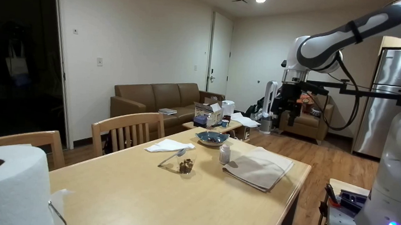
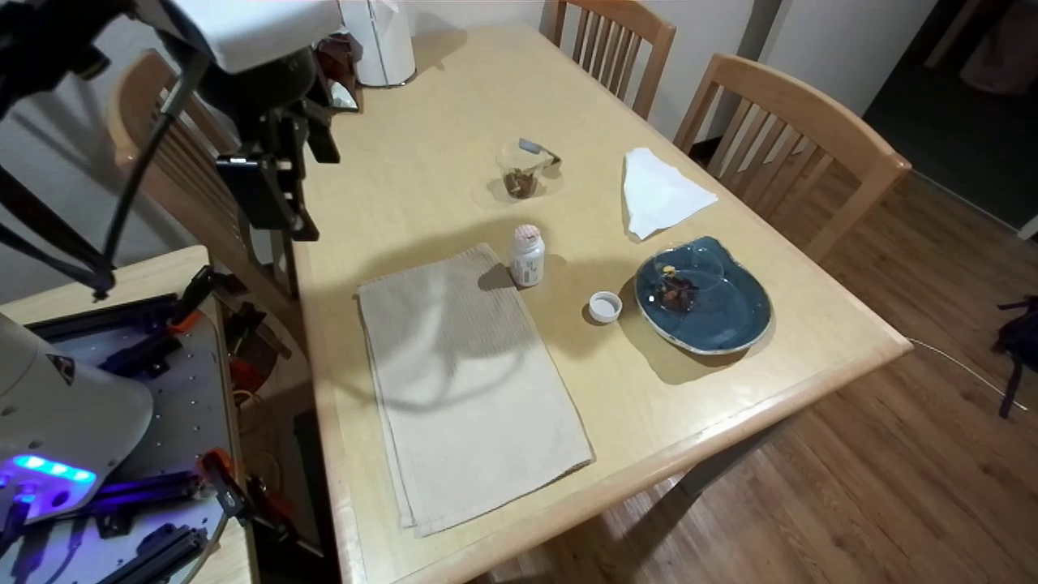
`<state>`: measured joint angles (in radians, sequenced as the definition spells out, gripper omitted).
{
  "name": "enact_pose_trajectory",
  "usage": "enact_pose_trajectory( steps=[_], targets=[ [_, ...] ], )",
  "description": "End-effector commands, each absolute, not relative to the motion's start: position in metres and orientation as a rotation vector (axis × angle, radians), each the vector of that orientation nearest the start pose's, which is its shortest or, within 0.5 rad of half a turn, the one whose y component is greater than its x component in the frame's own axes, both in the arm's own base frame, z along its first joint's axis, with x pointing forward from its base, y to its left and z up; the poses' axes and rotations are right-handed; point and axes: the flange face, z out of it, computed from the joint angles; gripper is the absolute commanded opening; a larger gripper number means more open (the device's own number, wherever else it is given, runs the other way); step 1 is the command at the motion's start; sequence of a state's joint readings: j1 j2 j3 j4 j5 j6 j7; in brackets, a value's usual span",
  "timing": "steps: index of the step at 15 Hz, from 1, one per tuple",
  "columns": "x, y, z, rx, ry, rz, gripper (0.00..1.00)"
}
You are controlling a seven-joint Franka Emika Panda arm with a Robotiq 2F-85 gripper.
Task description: Fold the towel in half once
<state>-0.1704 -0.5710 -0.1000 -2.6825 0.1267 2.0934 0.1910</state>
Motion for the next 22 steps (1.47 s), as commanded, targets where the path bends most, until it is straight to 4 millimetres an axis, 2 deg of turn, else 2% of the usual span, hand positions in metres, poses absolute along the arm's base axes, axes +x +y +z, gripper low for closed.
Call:
enact_pose_trajectory(
  steps=[1, 2, 7, 9, 16, 20, 22],
  targets=[
    [0.346, -0.087, 0.408, -2.882, 0.748, 0.025, 1.00],
    [0.354, -0.085, 0.409, -2.927, 0.767, -0.182, 1.00],
    [0.379, -0.078, 0.403, -3.011, 0.773, -0.571, 1.00],
    [0.384, -0.075, 0.397, -3.026, 0.806, -0.616, 1.00],
    [0.376, -0.066, 0.372, -3.020, 1.102, -0.271, 1.00],
    [0.373, -0.062, 0.370, -2.996, 1.237, -0.235, 1.00],
    [0.369, -0.063, 0.369, -2.983, 1.182, -0.256, 1.00]
  ],
)
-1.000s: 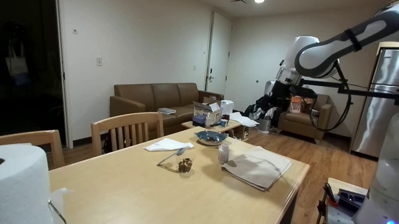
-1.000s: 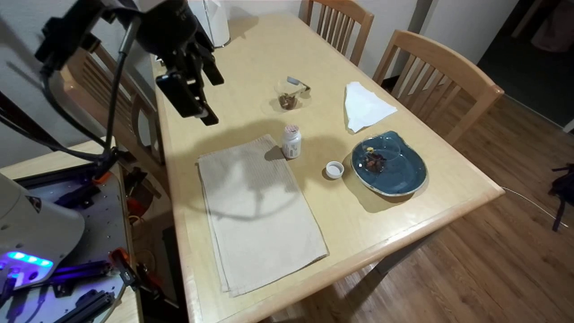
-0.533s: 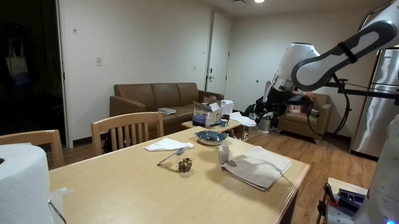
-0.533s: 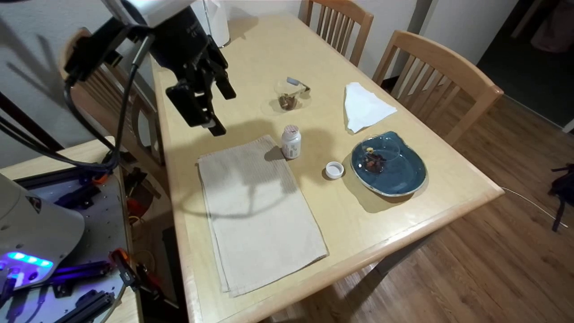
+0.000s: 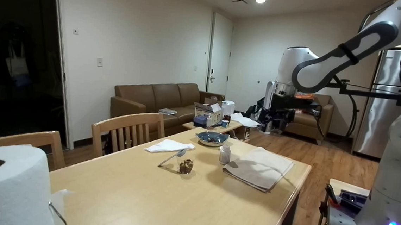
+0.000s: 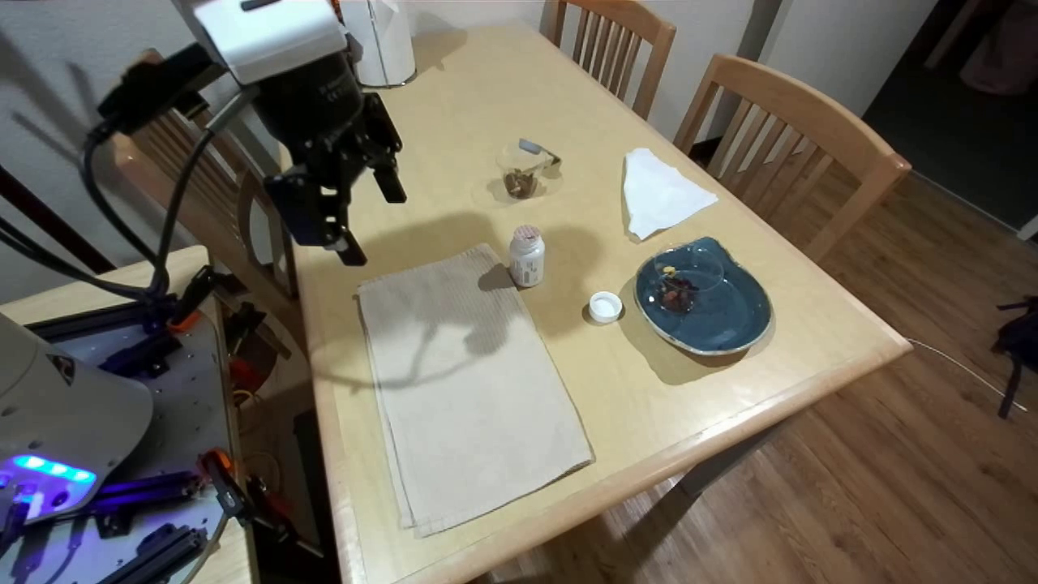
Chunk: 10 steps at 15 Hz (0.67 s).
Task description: Fold the towel in half once
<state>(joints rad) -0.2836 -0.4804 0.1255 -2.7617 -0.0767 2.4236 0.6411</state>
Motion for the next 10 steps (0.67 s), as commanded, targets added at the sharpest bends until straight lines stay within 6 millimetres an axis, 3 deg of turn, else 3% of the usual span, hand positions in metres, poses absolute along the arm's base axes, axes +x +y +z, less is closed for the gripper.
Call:
enact_pose_trajectory(
  steps=[1, 5, 6, 10],
  targets=[
    [0.369, -0.062, 0.369, -2.977, 1.195, -0.255, 1.00],
    [0.371, -0.063, 0.372, -2.986, 1.182, -0.308, 1.00],
    [0.371, -0.025, 0.386, -2.975, 1.179, -0.287, 1.00],
    [0.382, -0.012, 0.391, -2.923, 1.308, -0.219, 1.00]
  ],
)
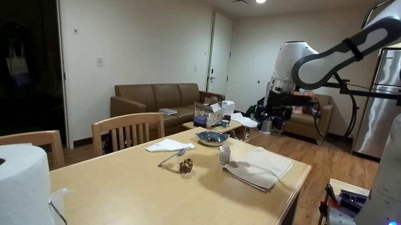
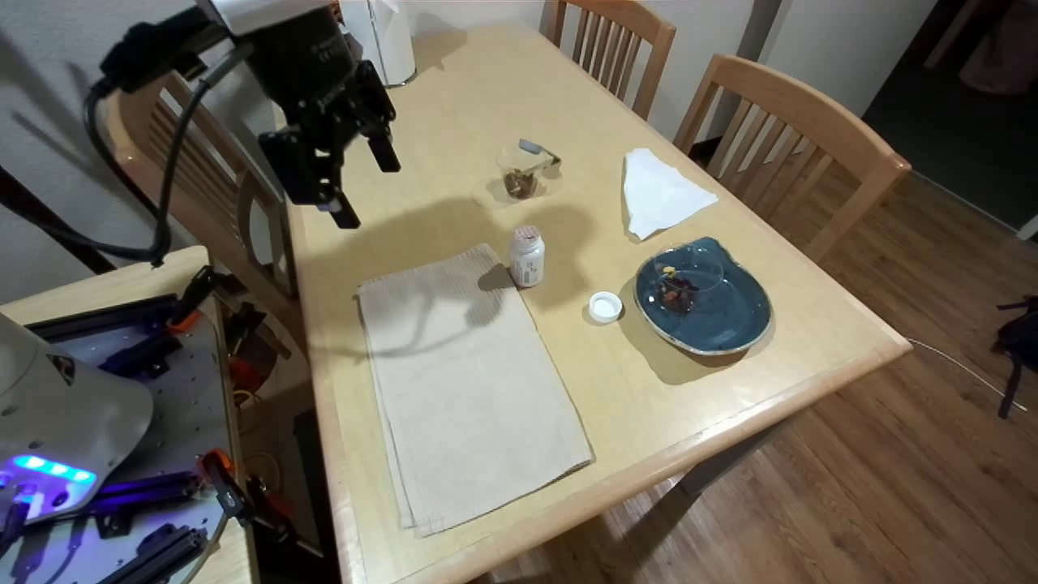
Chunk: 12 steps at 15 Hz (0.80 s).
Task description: Fold the towel in half once
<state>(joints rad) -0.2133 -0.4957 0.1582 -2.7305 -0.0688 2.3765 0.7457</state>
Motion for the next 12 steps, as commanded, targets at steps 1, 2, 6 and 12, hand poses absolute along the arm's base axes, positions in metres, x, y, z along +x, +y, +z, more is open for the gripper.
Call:
enact_pose_trajectory(
  steps=[1, 2, 6, 12],
  targets=[
    [0.383, -0.009, 0.393, -2.907, 1.346, -0.216, 1.00],
    [0.383, -0.007, 0.395, -2.891, 1.392, -0.204, 1.00],
    [0.381, -0.002, 0.398, -2.817, 1.588, -0.154, 1.00],
    [0.375, 0.004, 0.400, -2.677, 1.886, -0.035, 1.00]
  ],
)
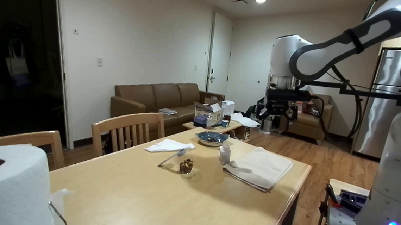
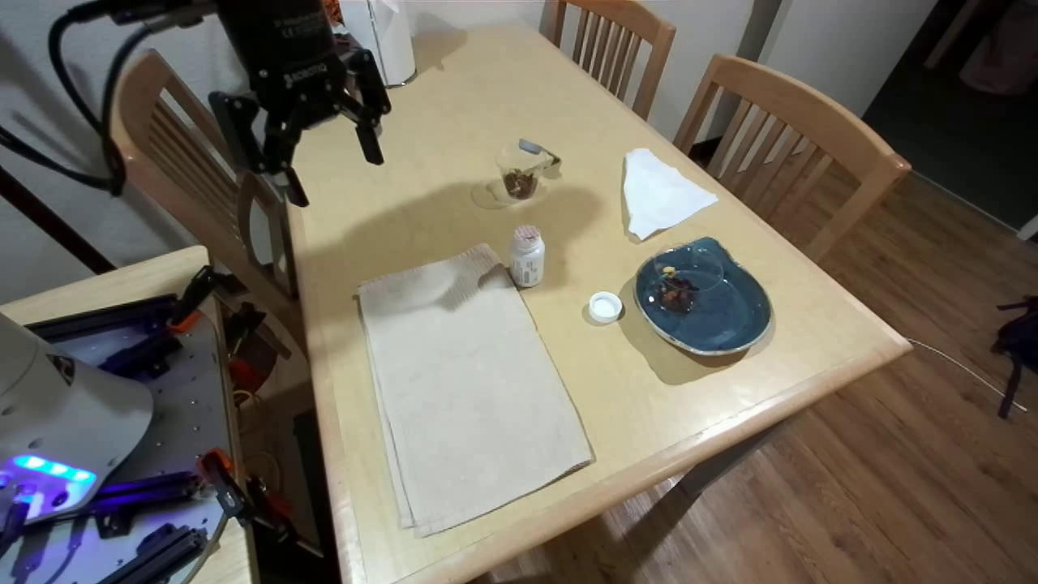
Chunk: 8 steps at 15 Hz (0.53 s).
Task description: Fold the towel in half once
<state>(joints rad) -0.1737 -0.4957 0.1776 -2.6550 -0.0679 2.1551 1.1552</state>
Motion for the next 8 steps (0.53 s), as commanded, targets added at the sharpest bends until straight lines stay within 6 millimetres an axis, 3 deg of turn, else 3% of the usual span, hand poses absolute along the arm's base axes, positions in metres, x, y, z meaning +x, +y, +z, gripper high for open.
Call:
enact_pose_trajectory(
  steps=[1, 2, 8],
  targets=[
    [0.3751, 0.0053, 0.4005, -2.650, 1.908, -0.047, 1.00],
    [0.3742, -0.0007, 0.3973, -2.713, 1.836, -0.082, 1.00],
    [0.3742, -0.0009, 0.3976, -2.707, 1.841, -0.081, 1.00]
  ],
)
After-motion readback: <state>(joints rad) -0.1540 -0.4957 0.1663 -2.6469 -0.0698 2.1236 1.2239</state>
